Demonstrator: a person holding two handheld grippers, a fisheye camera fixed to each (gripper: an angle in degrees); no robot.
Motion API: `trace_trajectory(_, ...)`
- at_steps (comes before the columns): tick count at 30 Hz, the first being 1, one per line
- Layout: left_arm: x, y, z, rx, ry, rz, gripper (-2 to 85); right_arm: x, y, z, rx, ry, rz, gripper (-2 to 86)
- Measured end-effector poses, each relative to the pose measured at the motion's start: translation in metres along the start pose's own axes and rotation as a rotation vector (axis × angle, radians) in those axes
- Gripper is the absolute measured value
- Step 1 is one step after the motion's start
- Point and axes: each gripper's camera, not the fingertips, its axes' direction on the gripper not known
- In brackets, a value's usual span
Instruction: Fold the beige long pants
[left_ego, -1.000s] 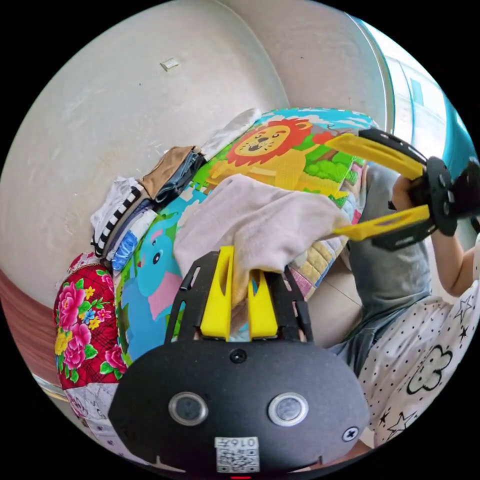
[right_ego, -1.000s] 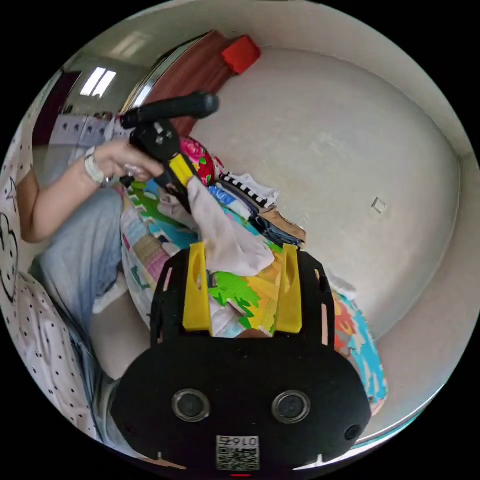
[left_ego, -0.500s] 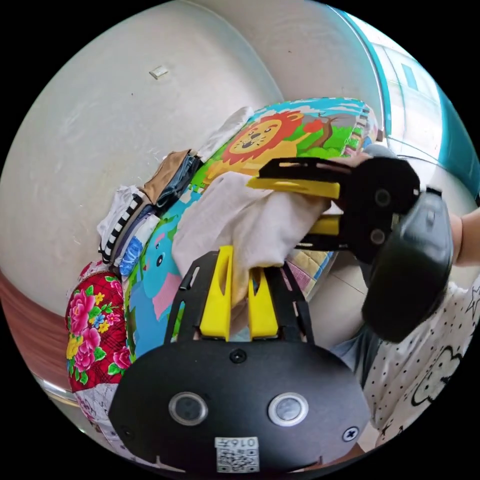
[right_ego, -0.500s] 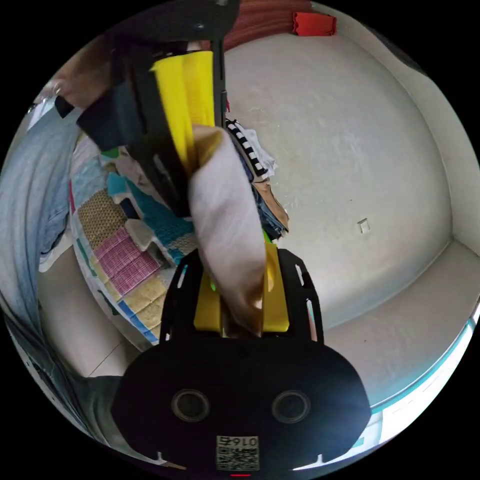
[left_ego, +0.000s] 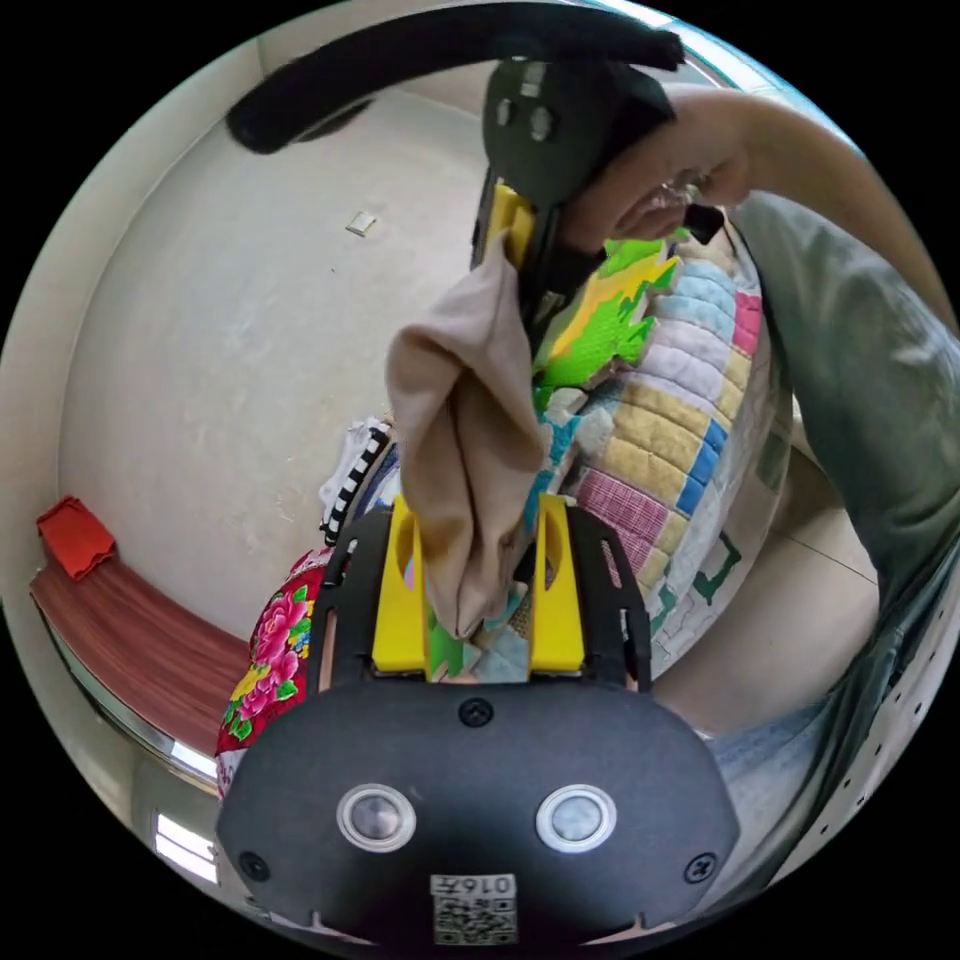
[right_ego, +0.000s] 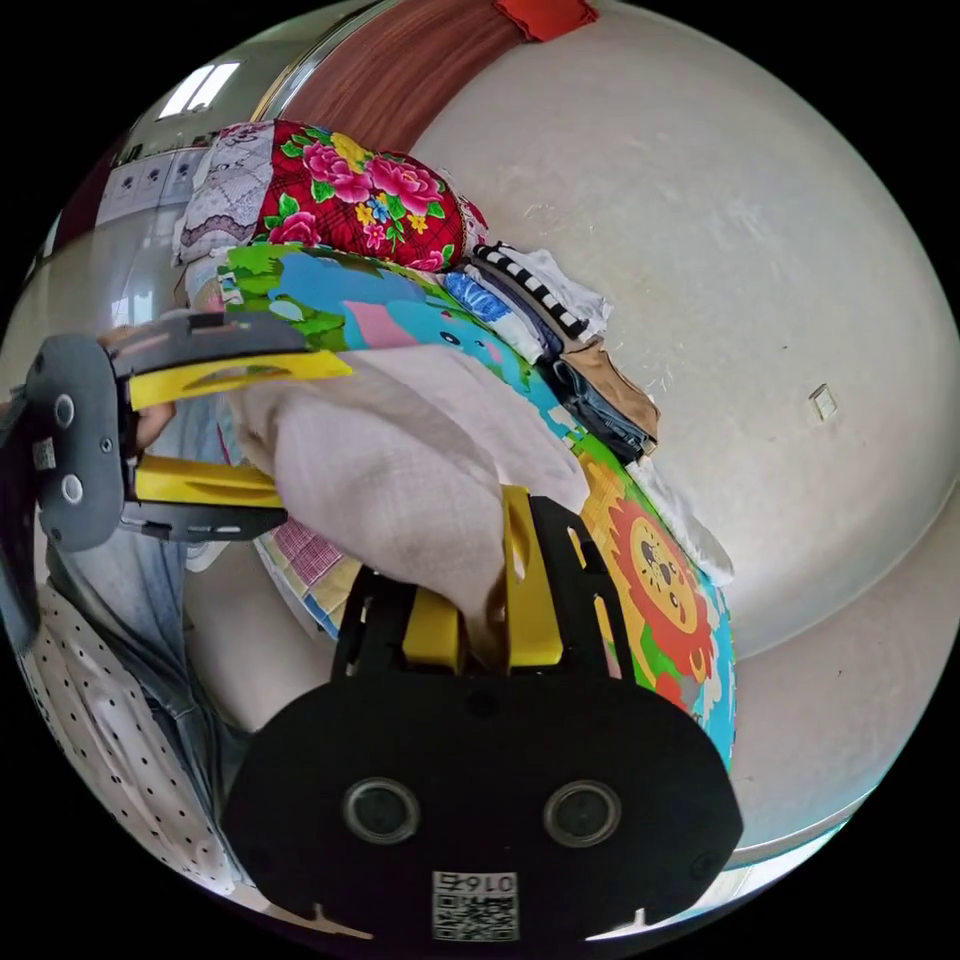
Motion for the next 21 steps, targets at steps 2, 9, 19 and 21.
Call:
trace_trajectory(2, 0.008, -0.006, 0.009, -0.026, -0.065, 0.008, 15.8, 0.007, -0.008, -0.001, 0.002, -0.003, 0.004, 5.7)
trace_trajectory(9, -0.012, -0.026, 0.047, -0.085, -0.109, 0.008, 10.2, 0.036, -0.032, 0.001, -0.002, -0.012, -0.023, 6.3)
trace_trajectory(19, -0.079, -0.035, 0.087, -0.065, 0.325, 0.014, 7.1, 0.043, -0.039, 0.036, -0.024, 0.107, -0.259, 14.2)
trace_trajectory(21, -0.078, -0.038, 0.094, -0.068, 0.319, 0.028, 7.1, 0.048, -0.039, 0.05, -0.041, 0.142, -0.273, 13.2)
